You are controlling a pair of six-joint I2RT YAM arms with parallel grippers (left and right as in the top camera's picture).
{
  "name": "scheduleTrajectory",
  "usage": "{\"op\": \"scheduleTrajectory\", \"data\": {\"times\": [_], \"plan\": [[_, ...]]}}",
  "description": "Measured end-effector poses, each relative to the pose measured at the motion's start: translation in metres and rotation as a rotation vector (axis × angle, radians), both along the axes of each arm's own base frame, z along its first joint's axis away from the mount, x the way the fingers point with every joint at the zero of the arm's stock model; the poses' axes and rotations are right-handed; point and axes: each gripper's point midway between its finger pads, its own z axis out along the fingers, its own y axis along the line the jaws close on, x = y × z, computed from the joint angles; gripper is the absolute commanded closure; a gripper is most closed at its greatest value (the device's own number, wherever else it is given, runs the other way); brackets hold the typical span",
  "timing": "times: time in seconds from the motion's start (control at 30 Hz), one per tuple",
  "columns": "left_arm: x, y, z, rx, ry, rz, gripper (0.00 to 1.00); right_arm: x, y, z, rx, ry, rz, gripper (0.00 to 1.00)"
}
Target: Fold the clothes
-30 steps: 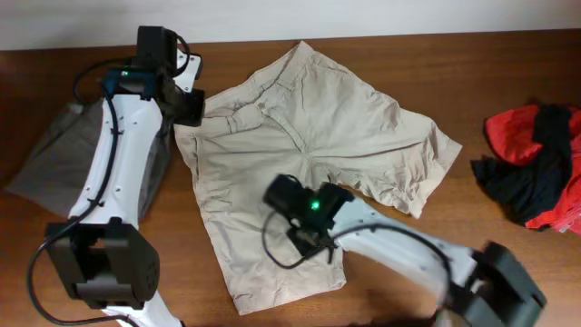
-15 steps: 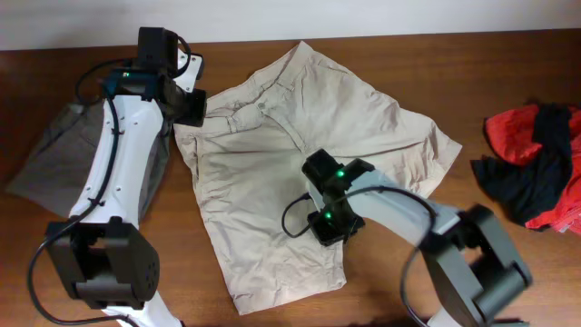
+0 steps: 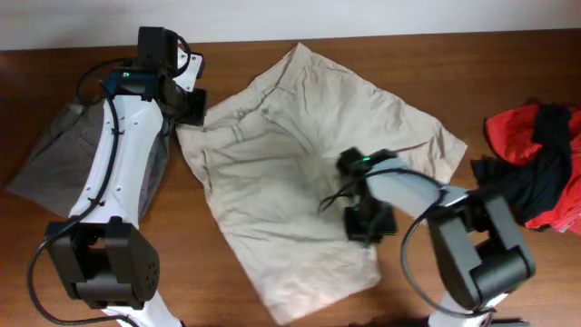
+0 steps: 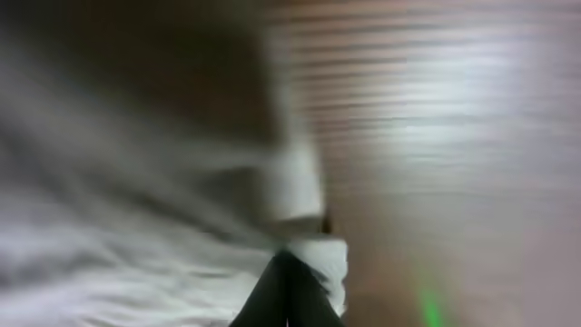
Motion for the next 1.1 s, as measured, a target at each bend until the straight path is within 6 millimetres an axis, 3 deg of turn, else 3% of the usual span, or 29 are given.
{"op": "scheduleTrajectory", "data": {"times": [0.27, 0.43, 0.53, 0.7, 0.83, 0.97, 1.1], "plan": [[0.001, 0.0, 0.001, 0.0, -0.006, 0.0, 0.43, 0.011, -0.081, 0.001, -0.135, 0.013, -0.319, 0.96], [0.008, -0.008, 0.005, -0.04, -0.037, -0.019, 0.39, 0.03, -0.13, 0.006, -0.223, -0.037, -0.456, 0.96], [0.016, -0.019, 0.011, -0.094, -0.076, -0.06, 0.38, 0.038, -0.145, 0.021, -0.23, -0.032, -0.487, 0.83], [0.036, -0.051, 0.021, -0.166, -0.178, -0.188, 0.38, 0.066, -0.122, 0.046, -0.075, -0.109, -0.405, 0.46], [0.055, -0.085, 0.002, -0.197, -0.213, -0.284, 0.38, 0.084, -0.095, 0.08, 0.042, -0.239, -0.325, 0.41], [0.073, -0.122, -0.053, -0.213, -0.192, -0.37, 0.37, 0.092, -0.079, 0.112, 0.11, -0.358, -0.269, 0.4], [0.085, -0.157, -0.108, -0.227, -0.185, -0.439, 0.37, 0.092, -0.075, 0.121, 0.129, -0.391, -0.247, 0.4]]}}
